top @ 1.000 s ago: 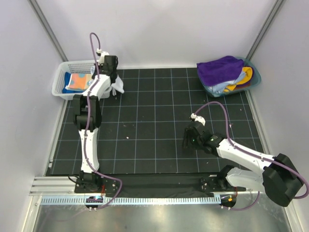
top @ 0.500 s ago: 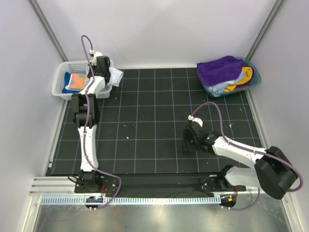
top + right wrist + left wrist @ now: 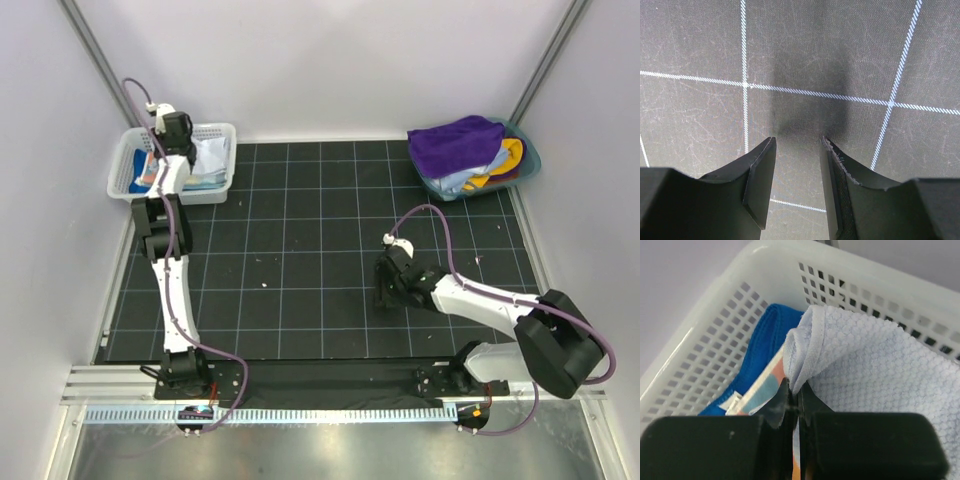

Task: Fold and stack the towels
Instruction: Neatly place the folded towel into the bin

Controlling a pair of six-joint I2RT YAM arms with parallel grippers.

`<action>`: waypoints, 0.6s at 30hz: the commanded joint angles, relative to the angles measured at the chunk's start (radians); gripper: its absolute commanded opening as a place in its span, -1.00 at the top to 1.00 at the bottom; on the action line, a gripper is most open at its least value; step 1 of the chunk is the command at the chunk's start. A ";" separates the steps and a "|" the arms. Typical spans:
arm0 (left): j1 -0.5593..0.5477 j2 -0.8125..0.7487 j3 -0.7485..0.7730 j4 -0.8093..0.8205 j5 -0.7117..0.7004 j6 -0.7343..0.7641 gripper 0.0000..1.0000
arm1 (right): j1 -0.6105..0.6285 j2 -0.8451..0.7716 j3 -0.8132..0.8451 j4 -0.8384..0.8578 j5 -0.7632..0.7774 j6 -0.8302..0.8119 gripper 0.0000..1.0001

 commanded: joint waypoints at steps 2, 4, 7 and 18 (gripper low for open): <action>0.046 0.016 0.080 -0.042 0.085 -0.130 0.80 | -0.001 0.034 0.018 -0.008 0.018 -0.005 0.05; 0.054 0.016 0.087 -0.065 0.091 -0.149 0.53 | -0.001 0.039 0.021 -0.008 0.024 -0.002 0.04; 0.055 0.015 0.086 -0.079 0.100 -0.175 0.00 | 0.000 0.037 0.021 -0.008 0.024 -0.002 0.05; 0.042 -0.121 -0.095 -0.036 0.099 -0.256 -0.54 | 0.000 0.002 0.004 -0.002 0.024 -0.002 0.05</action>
